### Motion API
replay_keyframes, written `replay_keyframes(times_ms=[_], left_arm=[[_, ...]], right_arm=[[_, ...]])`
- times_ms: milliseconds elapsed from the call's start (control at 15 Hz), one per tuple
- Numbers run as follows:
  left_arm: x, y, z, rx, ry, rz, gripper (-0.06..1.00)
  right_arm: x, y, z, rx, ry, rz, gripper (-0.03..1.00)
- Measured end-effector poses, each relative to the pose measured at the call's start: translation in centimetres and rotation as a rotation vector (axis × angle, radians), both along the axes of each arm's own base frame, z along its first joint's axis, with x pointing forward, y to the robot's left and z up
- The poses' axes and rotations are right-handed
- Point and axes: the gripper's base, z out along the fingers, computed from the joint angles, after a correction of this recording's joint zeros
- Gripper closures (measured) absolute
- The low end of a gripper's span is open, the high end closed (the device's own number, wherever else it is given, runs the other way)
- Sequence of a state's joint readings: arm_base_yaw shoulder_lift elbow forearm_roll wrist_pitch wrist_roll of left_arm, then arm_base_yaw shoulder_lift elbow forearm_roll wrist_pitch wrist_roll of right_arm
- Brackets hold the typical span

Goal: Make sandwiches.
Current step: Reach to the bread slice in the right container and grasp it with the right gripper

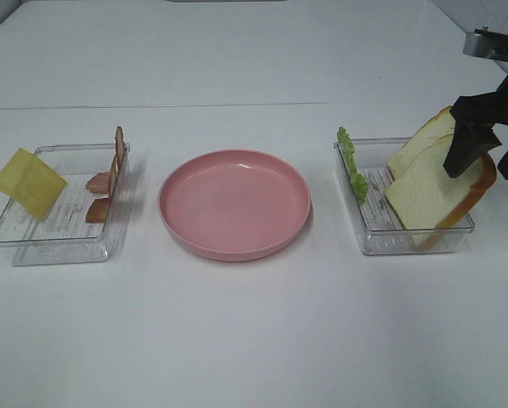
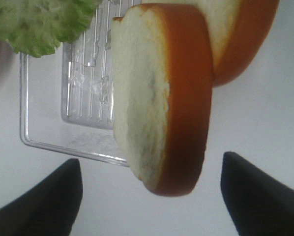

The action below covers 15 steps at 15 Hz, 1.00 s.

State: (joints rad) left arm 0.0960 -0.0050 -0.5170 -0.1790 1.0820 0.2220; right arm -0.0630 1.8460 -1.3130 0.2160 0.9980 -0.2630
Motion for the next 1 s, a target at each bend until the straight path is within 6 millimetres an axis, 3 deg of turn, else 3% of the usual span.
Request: replay_keyframes(times_ms=[333, 733, 867, 1000], left_arm=[[0.0, 0.0, 0.0, 0.0, 0.0, 0.0, -0.05], [0.0, 0.0, 0.0, 0.0, 0.0, 0.0, -0.05], [0.0, 0.0, 0.0, 0.0, 0.0, 0.0, -0.05], [0.0, 0.0, 0.0, 0.0, 0.0, 0.0, -0.05]], right_arm=[[1.2, 0.1, -2.7, 0.015, 0.009, -0.019, 0.25], [1.4, 0.6, -2.5, 0.075, -0.015, -0.044, 0.64], [1.4, 0.6, -2.5, 0.081, -0.009, -0.068, 0.73], [1.4, 0.6, -2.5, 0.084, -0.003, -0.094, 0.73]])
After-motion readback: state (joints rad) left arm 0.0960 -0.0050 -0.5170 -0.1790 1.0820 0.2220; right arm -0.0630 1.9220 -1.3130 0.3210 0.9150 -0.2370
